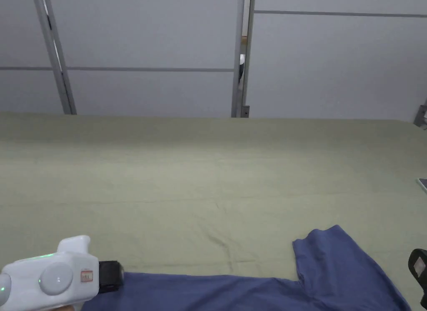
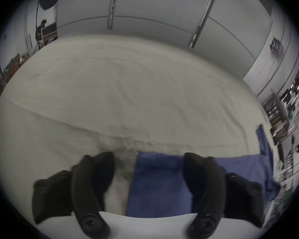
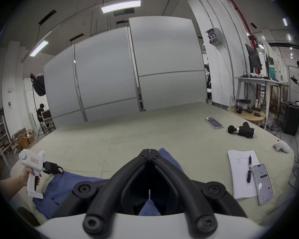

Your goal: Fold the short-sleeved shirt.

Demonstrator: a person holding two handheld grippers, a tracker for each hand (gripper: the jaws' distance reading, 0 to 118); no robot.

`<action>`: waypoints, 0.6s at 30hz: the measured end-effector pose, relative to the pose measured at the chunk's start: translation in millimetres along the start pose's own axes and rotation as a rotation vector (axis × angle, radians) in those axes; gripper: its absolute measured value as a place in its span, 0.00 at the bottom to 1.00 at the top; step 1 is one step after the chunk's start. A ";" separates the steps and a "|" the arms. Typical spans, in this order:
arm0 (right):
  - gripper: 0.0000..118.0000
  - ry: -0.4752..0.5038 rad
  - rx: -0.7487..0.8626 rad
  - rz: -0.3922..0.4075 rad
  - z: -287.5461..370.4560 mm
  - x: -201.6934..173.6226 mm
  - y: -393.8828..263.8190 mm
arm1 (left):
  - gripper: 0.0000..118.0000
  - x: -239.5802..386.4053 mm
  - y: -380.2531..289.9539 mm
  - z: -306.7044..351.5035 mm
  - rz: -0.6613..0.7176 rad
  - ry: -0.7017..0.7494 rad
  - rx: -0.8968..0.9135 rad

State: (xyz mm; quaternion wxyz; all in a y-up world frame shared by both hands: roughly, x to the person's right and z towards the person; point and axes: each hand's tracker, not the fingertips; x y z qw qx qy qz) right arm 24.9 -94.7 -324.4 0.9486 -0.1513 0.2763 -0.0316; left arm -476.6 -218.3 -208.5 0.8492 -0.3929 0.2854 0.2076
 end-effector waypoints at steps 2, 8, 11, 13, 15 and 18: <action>0.01 -0.007 -0.039 -0.033 -13.4 5.4 0.3 | 0.68 4.6 -12.6 8.5 -0.077 0.060 0.045; 1.00 -0.050 -0.411 -0.034 -100.0 40.5 -11.9 | 0.03 12.7 -17.1 39.2 -0.196 0.061 0.096; 1.00 -0.109 -0.620 -0.063 -162.6 64.9 -28.6 | 0.03 -5.1 -17.9 47.6 -0.098 -0.034 0.047; 1.00 -0.176 -0.726 -0.128 -179.5 86.9 -64.0 | 0.03 -2.6 -20.5 59.0 -0.059 -0.048 0.054; 0.88 -0.211 -0.776 -0.180 -191.4 98.9 -84.3 | 0.03 -4.0 -23.8 64.1 -0.049 -0.063 0.041; 0.15 -0.213 -0.668 -0.099 -172.4 83.2 -54.1 | 0.03 -4.3 -27.5 73.4 -0.050 -0.063 0.036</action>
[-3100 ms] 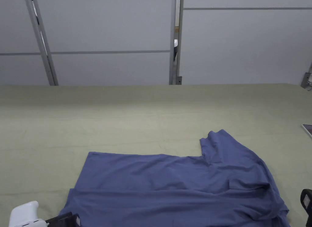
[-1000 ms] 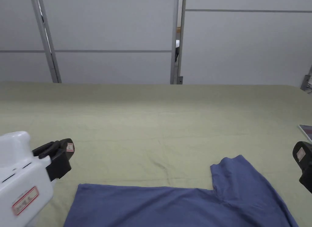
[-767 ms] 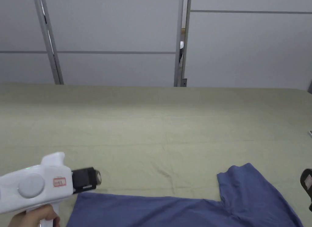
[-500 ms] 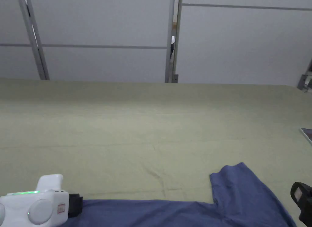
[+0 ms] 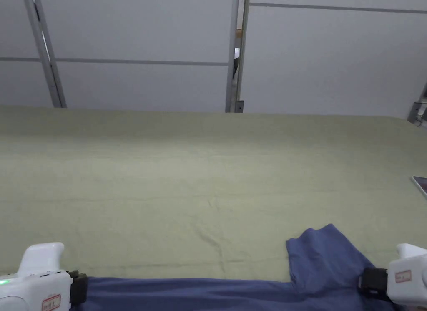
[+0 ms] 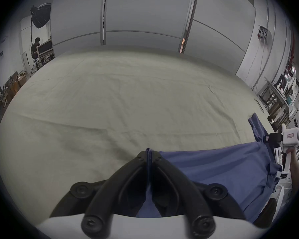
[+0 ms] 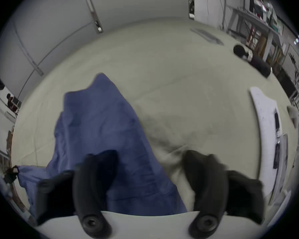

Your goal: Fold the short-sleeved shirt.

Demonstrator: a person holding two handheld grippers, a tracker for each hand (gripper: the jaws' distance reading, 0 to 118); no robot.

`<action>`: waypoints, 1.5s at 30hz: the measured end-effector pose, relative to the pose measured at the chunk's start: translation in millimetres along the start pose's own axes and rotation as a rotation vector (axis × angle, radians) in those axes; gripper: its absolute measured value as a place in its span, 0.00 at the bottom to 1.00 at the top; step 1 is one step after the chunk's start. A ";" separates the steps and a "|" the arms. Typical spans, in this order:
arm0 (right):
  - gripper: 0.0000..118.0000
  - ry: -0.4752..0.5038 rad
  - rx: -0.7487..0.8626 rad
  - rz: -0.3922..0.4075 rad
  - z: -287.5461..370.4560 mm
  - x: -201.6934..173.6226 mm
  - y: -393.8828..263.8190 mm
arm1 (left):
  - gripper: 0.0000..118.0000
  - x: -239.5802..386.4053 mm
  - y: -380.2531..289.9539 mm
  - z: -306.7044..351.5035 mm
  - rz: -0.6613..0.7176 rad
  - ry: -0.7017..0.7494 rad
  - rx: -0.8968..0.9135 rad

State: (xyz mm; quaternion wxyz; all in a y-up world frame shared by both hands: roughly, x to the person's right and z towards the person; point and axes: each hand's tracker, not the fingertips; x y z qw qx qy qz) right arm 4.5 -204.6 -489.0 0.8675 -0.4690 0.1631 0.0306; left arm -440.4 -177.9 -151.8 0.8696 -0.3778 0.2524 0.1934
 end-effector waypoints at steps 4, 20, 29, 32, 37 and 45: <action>0.02 0.154 0.094 -0.009 40.9 -3.7 4.6 | 0.03 4.3 3.3 14.4 -0.002 0.012 0.028; 0.02 0.123 0.008 0.267 159.8 50.5 -139.4 | 0.03 -30.0 -126.6 136.7 -0.171 0.041 -0.082; 0.20 0.063 0.050 0.291 144.1 58.8 -168.1 | 0.11 -25.5 -156.2 135.0 -0.171 0.073 -0.072; 1.00 -0.111 0.214 0.374 172.2 50.5 -164.7 | 0.86 -24.4 -145.1 168.5 -0.146 0.111 0.104; 1.00 0.028 0.760 0.259 255.3 5.0 -144.1 | 1.00 0.7 -97.1 238.1 -0.035 -0.044 0.597; 0.22 0.275 1.027 0.158 276.2 -79.7 -140.8 | 0.00 47.5 -88.5 257.9 -0.105 -0.140 0.785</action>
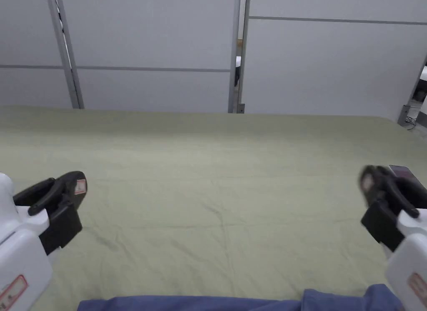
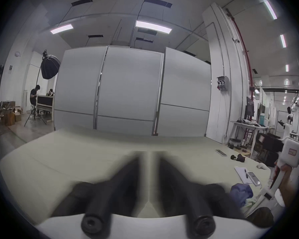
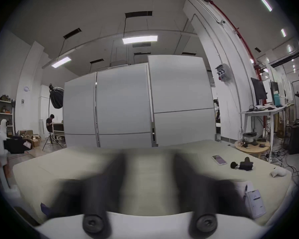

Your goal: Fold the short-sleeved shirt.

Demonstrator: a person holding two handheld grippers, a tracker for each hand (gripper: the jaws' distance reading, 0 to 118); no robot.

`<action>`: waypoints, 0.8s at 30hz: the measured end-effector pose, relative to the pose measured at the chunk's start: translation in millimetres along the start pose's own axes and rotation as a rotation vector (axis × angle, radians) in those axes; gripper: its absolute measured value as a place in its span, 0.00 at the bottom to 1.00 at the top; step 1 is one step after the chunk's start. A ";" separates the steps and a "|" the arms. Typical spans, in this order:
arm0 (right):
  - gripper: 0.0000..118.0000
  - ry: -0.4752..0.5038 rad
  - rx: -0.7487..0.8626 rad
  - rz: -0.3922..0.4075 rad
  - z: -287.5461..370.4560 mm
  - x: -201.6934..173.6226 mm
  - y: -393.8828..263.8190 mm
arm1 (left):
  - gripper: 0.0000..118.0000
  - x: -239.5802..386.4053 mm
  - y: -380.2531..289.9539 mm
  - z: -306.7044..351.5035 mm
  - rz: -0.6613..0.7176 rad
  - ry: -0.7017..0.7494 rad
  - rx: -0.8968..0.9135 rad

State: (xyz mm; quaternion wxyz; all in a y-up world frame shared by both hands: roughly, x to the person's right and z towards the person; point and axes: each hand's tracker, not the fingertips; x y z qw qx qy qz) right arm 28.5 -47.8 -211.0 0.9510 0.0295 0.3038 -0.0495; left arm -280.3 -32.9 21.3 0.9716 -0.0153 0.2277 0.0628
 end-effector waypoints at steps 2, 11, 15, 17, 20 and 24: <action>0.01 0.041 -0.031 0.000 -8.1 -6.0 -15.3 | 0.00 -30.7 -16.3 -10.1 0.090 -0.096 -0.076; 0.01 0.041 -0.156 -0.053 -10.3 8.4 -48.9 | 1.00 -187.3 -108.9 -55.3 0.888 -0.356 -0.557; 0.01 0.013 -0.212 -0.099 -8.2 22.9 -56.5 | 1.00 -196.9 -156.1 -41.6 1.027 -0.209 -0.698; 0.01 0.002 -0.228 -0.106 -6.7 19.0 -55.9 | 1.00 -193.9 -177.3 -42.3 1.064 -0.197 -0.750; 0.01 -0.003 -0.252 -0.123 -4.5 21.5 -59.8 | 1.00 -182.5 -199.5 -58.3 1.232 -0.384 -0.658; 0.01 0.003 -0.268 -0.157 -4.5 7.2 -58.7 | 0.10 -187.9 -199.6 -55.7 1.033 -0.283 -0.858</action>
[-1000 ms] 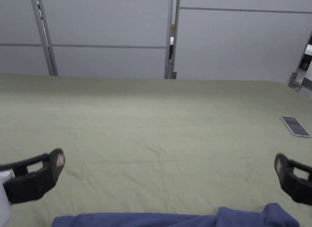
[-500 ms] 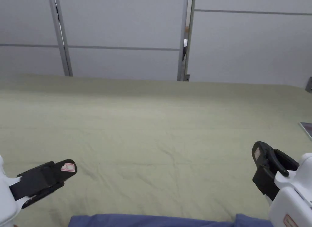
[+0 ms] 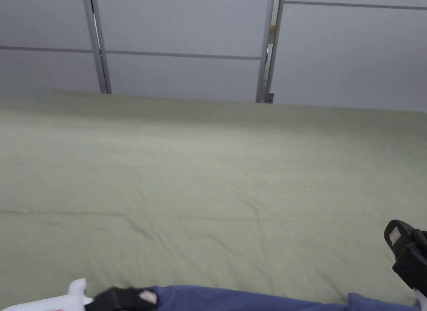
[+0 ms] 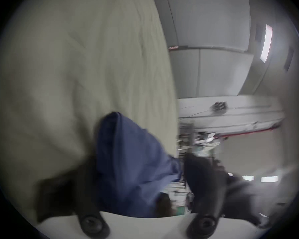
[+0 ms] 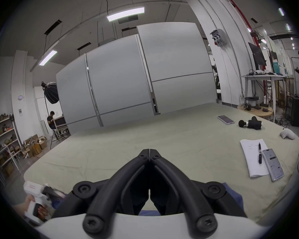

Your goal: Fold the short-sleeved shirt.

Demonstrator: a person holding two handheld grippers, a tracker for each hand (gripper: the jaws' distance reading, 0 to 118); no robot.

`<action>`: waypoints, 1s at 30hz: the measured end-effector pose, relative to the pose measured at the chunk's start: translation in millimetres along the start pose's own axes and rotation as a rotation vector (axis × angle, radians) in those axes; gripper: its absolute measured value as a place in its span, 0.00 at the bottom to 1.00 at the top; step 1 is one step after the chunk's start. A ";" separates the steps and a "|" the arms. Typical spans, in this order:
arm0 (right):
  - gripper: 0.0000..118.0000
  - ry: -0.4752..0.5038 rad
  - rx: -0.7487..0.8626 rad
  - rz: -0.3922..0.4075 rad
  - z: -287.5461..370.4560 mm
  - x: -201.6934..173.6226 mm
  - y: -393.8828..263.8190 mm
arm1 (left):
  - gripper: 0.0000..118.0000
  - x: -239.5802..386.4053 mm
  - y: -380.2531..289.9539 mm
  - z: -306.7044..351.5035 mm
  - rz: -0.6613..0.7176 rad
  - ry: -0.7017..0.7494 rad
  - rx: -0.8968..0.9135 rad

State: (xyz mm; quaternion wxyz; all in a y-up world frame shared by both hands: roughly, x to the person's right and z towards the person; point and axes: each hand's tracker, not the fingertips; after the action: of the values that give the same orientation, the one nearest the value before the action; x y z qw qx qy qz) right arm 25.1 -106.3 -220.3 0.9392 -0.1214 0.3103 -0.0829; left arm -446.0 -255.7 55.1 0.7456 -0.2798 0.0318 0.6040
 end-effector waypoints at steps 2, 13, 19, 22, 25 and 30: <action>0.01 0.014 -0.006 -0.005 1.4 -9.3 1.0 | 0.10 9.4 -0.7 -32.4 0.007 0.158 -0.008; 0.01 0.010 0.020 0.040 12.8 -13.3 12.3 | 0.10 2.3 33.2 57.4 0.000 0.257 0.236; 0.01 0.046 0.012 0.009 12.8 -19.8 7.3 | 0.10 49.2 20.2 77.0 -0.233 0.391 0.251; 0.01 0.086 -0.009 0.024 12.5 -23.5 5.8 | 0.10 98.7 5.4 52.6 -0.391 0.389 0.214; 0.01 0.097 -0.005 0.024 17.9 -23.4 5.0 | 0.11 135.9 -13.4 9.5 -0.530 0.377 0.108; 0.01 0.104 -0.019 -0.039 25.4 -12.3 4.5 | 0.81 143.5 -43.0 -92.0 -0.661 0.431 -0.029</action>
State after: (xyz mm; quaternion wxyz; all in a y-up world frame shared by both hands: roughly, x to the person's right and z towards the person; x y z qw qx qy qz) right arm 31.0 -94.6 -194.9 0.9187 -0.1321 0.3572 -0.1046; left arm -341.3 -175.9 -61.3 0.8720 -0.4057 0.0875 0.2594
